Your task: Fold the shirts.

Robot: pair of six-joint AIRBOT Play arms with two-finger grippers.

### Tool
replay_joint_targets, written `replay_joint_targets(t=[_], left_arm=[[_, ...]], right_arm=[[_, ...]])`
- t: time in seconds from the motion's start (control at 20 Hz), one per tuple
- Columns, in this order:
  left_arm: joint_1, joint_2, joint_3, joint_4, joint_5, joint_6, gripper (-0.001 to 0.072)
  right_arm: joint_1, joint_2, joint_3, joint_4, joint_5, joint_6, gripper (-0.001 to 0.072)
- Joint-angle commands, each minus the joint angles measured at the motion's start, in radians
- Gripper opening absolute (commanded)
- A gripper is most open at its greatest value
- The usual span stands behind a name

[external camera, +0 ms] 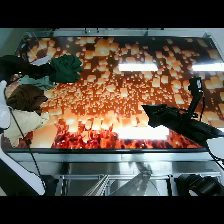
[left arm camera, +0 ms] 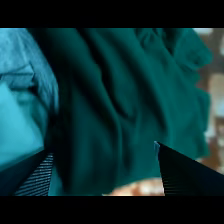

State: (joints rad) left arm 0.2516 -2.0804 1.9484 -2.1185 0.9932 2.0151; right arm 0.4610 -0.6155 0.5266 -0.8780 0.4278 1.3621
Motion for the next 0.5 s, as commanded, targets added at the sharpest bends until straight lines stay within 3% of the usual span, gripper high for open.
replay_joint_targets(t=[0.0, 0.05, 0.1, 0.15, 0.2, 0.25, 0.3, 0.45], left_arm=[[-0.064, -0.145, 0.122, 0.12, -0.029, -0.001, 0.0716], [-0.079, -0.147, 0.108, 0.143, -0.046, -0.001, 0.0713], [-0.093, -0.138, 0.087, 0.147, -0.053, -0.001, 0.06], [-0.103, -0.124, 0.074, 0.147, -0.044, -0.001, 0.035], [-0.11, -0.106, 0.073, 0.146, -0.029, -0.001, 0.0184], [-0.117, -0.085, 0.087, 0.145, -0.003, -0.001, 0.0076], [-0.124, -0.06, 0.108, 0.137, 0.029, -0.001, 0.002], [-0.154, 0.074, 0.097, 0.072, 0.078, -0.001, 0.0029]], right_arm=[[0.0, -0.005, 0.0, 0.0, -0.01, 0.0, 0.0027], [0.0, -0.005, 0.0, 0.0, -0.01, 0.0, 0.0027], [0.0, -0.005, 0.0, 0.0, -0.009, 0.0, 0.0027], [0.0, -0.005, 0.0, 0.0, -0.01, 0.0, 0.0027], [0.0, -0.005, 0.0, 0.0, -0.009, 0.0, 0.0027], [0.0, -0.005, 0.0, 0.0, -0.009, 0.0, 0.0027], [0.0, -0.007, 0.0, 0.0, -0.009, 0.0, 0.0027], [0.0, -0.011, 0.0, 0.0, -0.008, -0.001, 0.0027]])
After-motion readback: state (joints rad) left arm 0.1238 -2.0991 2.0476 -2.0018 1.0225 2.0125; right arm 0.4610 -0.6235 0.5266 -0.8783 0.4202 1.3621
